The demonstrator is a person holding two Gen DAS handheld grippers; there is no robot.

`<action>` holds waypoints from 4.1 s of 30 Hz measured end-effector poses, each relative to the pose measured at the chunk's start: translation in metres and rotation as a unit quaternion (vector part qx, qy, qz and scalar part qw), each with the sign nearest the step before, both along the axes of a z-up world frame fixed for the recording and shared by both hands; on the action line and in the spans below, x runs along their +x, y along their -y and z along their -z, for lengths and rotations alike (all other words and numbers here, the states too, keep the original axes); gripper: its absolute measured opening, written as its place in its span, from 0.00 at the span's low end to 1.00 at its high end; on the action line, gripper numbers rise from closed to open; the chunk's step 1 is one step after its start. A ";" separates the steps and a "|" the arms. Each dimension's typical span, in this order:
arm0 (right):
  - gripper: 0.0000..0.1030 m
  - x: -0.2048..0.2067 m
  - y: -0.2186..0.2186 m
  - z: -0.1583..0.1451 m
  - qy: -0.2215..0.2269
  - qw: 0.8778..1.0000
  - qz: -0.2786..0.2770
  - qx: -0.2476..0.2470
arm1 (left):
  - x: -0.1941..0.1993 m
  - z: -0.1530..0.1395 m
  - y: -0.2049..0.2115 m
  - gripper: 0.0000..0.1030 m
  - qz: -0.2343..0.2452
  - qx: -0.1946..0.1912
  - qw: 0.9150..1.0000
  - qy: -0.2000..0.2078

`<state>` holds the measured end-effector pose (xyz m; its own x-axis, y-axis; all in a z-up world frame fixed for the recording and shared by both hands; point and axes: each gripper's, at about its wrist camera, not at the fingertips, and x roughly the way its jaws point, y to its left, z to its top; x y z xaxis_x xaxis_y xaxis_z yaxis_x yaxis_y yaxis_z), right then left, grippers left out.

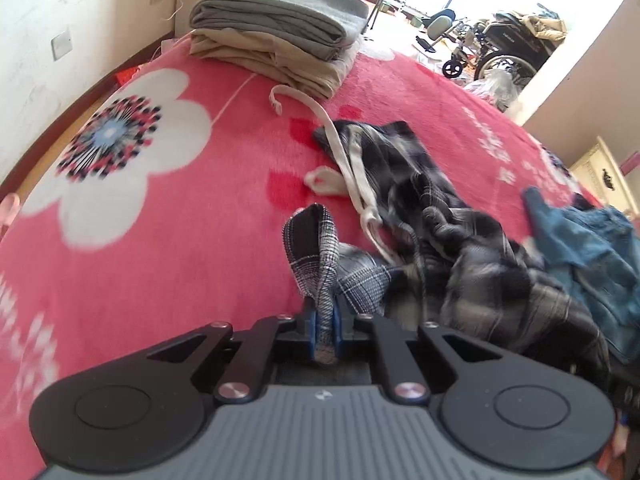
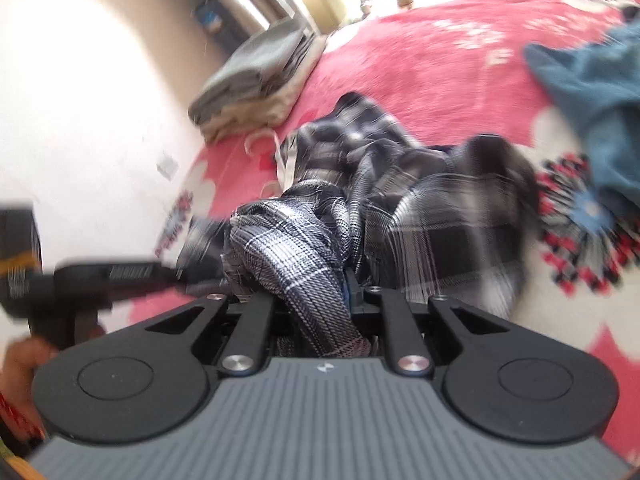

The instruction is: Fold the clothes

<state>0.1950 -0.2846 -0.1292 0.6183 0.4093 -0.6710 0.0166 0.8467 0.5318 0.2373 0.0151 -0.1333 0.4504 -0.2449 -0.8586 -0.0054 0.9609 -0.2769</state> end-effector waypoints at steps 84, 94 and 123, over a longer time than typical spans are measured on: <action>0.74 -0.133 0.028 -0.014 -0.016 0.954 0.177 -0.240 | -0.072 -0.107 0.191 0.09 0.254 0.142 0.925 0.246; 0.75 -0.143 -0.015 -0.045 0.054 0.965 0.107 -0.233 | -0.086 -0.133 0.151 0.09 0.201 0.128 0.932 0.274; 0.76 -0.133 -0.023 -0.067 0.167 0.963 0.067 -0.201 | -0.115 -0.169 0.145 0.09 0.213 0.116 0.911 0.335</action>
